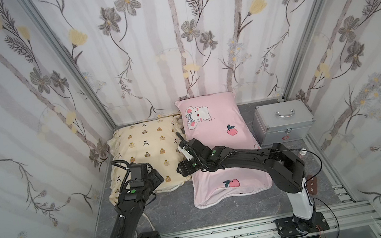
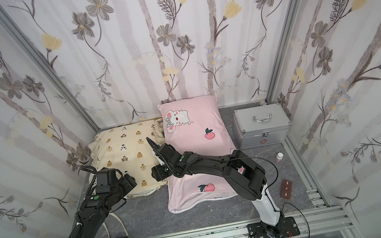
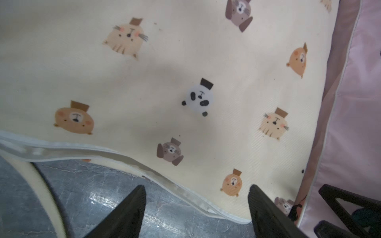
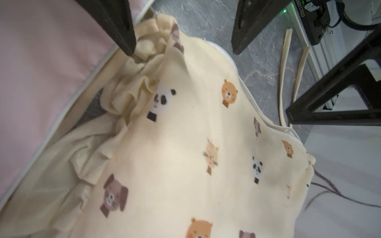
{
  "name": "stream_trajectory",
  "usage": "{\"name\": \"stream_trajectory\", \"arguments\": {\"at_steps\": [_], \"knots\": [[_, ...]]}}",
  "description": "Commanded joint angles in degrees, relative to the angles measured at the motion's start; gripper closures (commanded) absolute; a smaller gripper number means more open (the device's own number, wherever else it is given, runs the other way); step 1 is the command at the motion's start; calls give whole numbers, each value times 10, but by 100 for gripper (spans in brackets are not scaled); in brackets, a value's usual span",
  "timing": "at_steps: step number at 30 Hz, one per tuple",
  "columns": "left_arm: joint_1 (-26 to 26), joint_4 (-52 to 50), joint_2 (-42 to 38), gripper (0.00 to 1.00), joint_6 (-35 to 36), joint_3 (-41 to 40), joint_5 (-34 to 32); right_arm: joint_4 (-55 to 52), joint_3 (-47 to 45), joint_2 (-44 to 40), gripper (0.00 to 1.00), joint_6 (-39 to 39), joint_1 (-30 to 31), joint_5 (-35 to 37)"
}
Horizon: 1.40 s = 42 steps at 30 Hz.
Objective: Zip up pillowcases
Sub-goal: Adjust the pillowcase at the center of the board, then zip the zipper on the pillowcase.
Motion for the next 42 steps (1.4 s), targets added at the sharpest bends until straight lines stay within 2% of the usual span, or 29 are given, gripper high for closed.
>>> {"name": "stream_trajectory", "arguments": {"at_steps": [1,3,7,11,15,19,23,24,29,32,38,42], "knots": [[-13,24,-16,27,-41,-17,39,5,-48,-30,26,14,-14,-9],[-35,20,-43,32,-59,-35,41,7,-69,-44,22,14,-14,-17],[-69,13,-105,42,-108,-78,41,34,-60,-29,21,27,7,-58],[-97,3,-145,52,-144,-107,46,48,-12,28,29,53,16,-95],[-122,5,-154,54,-161,-120,61,61,0,50,35,76,10,-83],[-137,23,-150,58,-173,-129,67,57,4,61,28,96,8,-54],[-150,84,-125,61,-199,-152,88,69,12,80,29,116,10,-61],[-156,97,-117,62,-204,-156,87,65,13,83,32,118,10,-57],[-178,197,-74,64,-241,-187,97,64,9,76,63,121,5,-58],[-185,236,-45,64,-247,-191,103,62,6,68,77,125,3,-65],[-184,309,-6,52,-268,-201,105,63,2,52,92,144,-2,-103],[-181,323,9,48,-266,-197,96,67,-5,40,95,153,-8,-126]]}}
